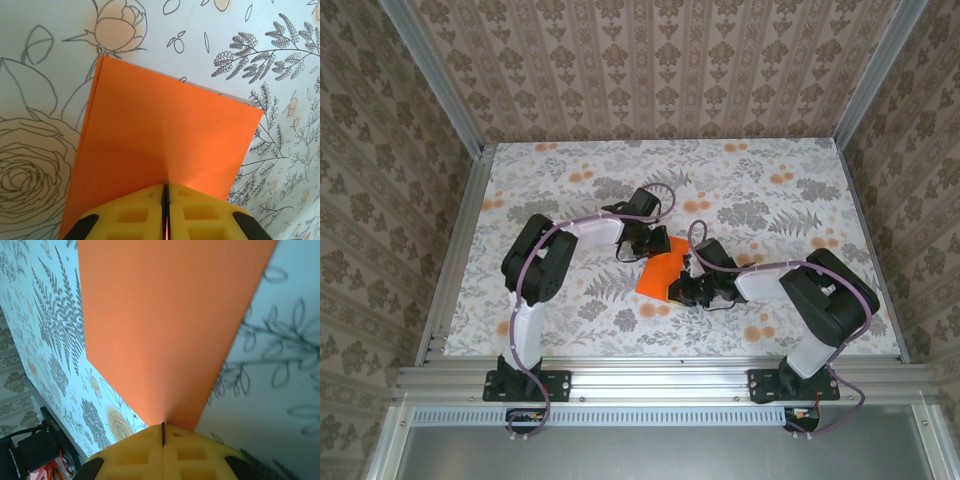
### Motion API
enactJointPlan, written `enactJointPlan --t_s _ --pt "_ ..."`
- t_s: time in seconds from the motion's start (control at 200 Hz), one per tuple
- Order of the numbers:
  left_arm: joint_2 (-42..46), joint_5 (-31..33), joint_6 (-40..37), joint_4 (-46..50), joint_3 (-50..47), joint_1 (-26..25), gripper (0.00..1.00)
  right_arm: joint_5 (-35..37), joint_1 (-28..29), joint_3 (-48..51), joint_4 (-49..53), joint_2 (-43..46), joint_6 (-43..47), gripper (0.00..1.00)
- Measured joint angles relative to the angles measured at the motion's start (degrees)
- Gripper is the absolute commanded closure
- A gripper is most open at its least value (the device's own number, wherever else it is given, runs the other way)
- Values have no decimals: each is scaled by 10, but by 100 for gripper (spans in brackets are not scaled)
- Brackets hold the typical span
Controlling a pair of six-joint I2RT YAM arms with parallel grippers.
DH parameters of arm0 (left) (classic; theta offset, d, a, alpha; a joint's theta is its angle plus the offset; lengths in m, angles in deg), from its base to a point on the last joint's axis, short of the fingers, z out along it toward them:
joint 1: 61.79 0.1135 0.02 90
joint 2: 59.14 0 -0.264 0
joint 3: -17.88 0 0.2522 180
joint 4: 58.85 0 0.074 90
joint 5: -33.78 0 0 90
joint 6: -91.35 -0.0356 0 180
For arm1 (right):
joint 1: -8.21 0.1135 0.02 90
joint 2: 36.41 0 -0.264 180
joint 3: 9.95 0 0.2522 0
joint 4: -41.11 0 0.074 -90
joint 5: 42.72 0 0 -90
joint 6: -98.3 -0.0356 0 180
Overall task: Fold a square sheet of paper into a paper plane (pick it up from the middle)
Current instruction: First fold in half a square sheet of paper at the center of the table.
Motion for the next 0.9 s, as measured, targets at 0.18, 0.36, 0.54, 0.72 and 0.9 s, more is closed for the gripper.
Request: enactJointPlan --t_s 0.18,0.36,0.54,0.72,0.9 --pt "0 -1 0 0 0 0 89 2 3 17 5 19 0 95" --pt "0 -6 -1 10 11 0 78 43 9 6 116 79 7 79" --pt "13 -7 -14 36 43 1 65 144 1 -67 215 158 26 49" --pt "90 -7 -16 44 27 13 60 212 -32 -110 246 168 33 42" --pt "167 -2 -13 34 -48 41 58 229 -47 -142 259 108 32 41"
